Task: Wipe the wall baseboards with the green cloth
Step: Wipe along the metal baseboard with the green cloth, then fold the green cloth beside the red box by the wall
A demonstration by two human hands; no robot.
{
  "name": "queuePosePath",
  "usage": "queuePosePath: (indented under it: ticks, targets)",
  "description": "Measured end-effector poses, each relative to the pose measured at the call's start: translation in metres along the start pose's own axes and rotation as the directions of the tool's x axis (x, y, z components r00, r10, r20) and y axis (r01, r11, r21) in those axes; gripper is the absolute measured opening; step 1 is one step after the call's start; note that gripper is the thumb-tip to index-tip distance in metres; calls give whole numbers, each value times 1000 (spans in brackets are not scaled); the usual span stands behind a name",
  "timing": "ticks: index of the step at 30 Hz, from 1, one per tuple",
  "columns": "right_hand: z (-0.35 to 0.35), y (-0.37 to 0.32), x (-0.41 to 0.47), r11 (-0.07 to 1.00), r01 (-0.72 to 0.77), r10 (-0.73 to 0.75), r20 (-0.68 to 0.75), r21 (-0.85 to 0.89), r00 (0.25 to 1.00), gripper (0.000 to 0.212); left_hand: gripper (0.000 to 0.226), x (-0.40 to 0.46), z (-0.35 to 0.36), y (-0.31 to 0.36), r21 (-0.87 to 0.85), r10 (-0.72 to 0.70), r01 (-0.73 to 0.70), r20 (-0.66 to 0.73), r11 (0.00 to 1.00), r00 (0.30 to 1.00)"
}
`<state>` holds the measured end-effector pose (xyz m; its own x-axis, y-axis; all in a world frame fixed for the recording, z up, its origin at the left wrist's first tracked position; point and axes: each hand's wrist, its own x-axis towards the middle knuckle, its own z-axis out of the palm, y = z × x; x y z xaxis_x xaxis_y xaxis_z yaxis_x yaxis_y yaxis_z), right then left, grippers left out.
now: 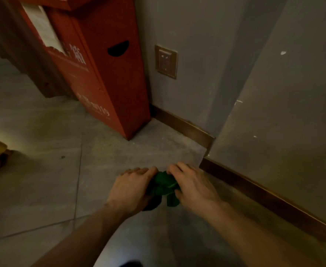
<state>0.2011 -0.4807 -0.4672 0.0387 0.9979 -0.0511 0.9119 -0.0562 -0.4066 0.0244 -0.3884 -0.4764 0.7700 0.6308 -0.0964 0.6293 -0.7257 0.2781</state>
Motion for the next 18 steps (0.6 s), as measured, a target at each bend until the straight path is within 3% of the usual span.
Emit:
queuePosePath:
  ticks: [8,18]
  targets:
    - [-123,-72,-39,999,22,-25,108,28,994,44,31,-62,-126,58,-105,-96,100,48,989,994]
    - [-384,-185,-67,999,45,-49,143,31,988,41,42,-113,-388,170,-109,-300,300,15,948,954]
